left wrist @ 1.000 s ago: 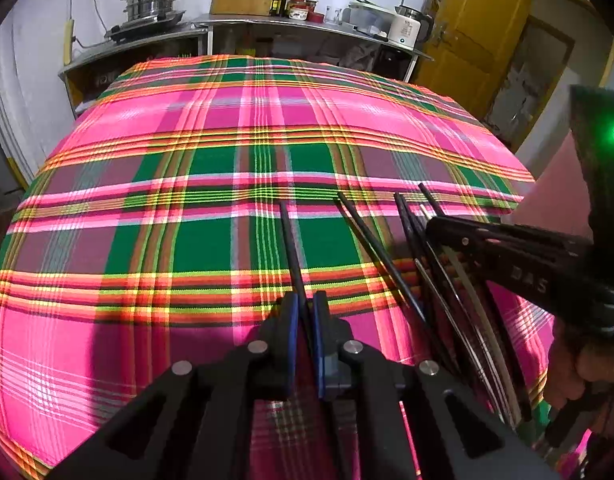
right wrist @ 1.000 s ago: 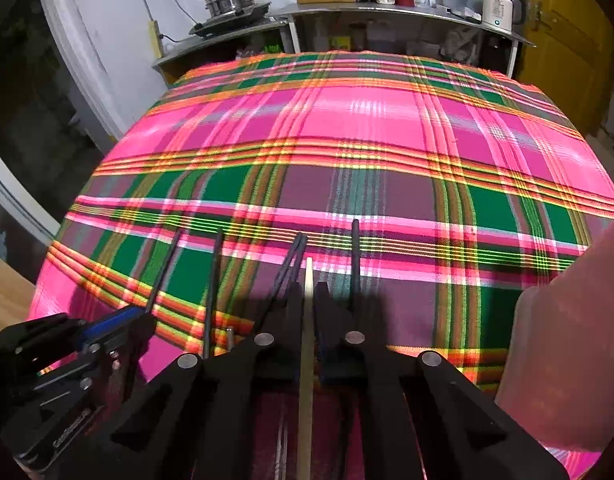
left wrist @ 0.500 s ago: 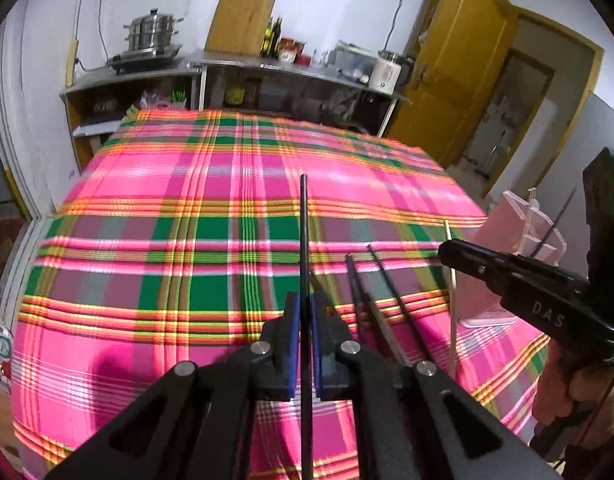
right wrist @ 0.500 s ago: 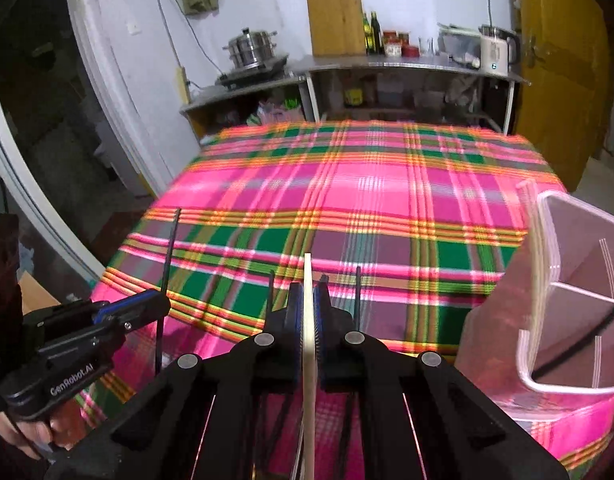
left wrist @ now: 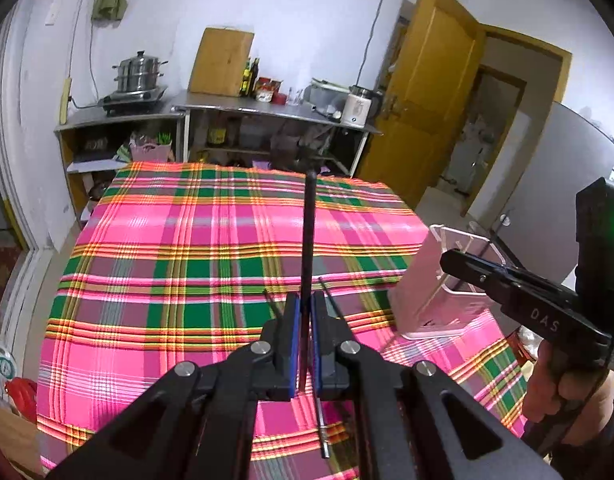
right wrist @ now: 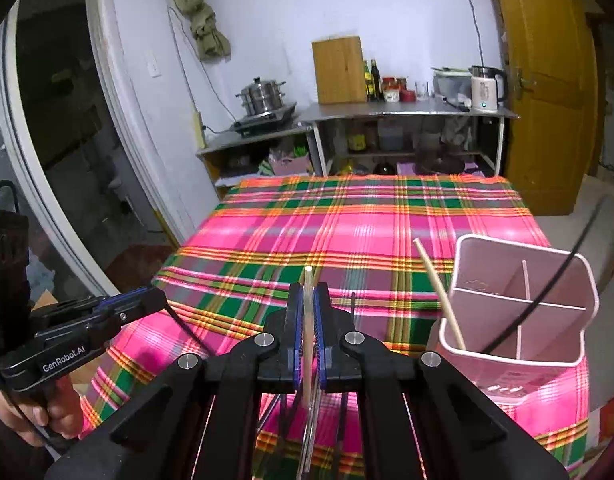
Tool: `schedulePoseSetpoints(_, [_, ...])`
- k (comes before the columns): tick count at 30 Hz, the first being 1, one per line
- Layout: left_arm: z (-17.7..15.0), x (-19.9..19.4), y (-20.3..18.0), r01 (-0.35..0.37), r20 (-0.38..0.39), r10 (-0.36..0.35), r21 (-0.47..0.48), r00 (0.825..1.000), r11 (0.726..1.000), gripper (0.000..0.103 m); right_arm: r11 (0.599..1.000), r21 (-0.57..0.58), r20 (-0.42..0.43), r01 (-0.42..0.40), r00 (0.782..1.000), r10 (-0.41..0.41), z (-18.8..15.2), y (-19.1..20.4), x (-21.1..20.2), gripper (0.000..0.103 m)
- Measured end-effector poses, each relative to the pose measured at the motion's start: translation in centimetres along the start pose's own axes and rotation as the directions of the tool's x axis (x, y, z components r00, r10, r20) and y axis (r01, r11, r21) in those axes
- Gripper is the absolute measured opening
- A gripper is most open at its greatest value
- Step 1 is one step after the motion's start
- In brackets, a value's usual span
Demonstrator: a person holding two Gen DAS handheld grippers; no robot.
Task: Organize utensils
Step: 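Lift both chopsticks upright and carry them over the pink caddy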
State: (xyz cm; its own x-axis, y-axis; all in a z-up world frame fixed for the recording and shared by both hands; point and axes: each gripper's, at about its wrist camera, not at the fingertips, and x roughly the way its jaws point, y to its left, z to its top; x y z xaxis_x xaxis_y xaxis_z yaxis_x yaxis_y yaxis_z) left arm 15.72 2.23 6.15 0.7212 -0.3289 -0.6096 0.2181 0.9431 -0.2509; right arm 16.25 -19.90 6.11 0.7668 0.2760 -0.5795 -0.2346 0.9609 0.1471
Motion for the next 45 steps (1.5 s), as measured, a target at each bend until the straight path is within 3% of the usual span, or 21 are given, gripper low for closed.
schedulePoseSetpoints(13, [1.6, -1.9, -4.5, 0.095, 0.006, -0.096, 0.052, 0.995, 0.994, 0.006, 0.999, 0.028, 0.076, 0.019, 0.997, -0.021, 0.0, -2.0, -5.4, 0.005])
schedulePoseSetpoints(27, [5.6, 0.0, -12.6, 0.256, -0.017, -0.256, 0.128, 0.967, 0.958, 0.006, 0.985, 0.134, 0.159, 0.105, 0.979, -0.126, 1.1, -7.6, -10.8, 0.005])
schedulePoseSetpoints(38, [9.8, 3.5, -14.9, 0.268, 0.023, -0.273, 0.129, 0.962, 0.955, 0.006, 0.969, 0.193, 0.252, 0.152, 0.947, -0.199, 4.8, -11.5, -12.1, 0.005])
schedulePoseSetpoints(45, [9.0, 7.1, -15.0, 0.262, -0.022, -0.262, 0.118, 0.965, 0.958, 0.006, 0.963, 0.212, 0.211, 0.165, 0.955, -0.210, 4.2, -12.9, -9.4, 0.005])
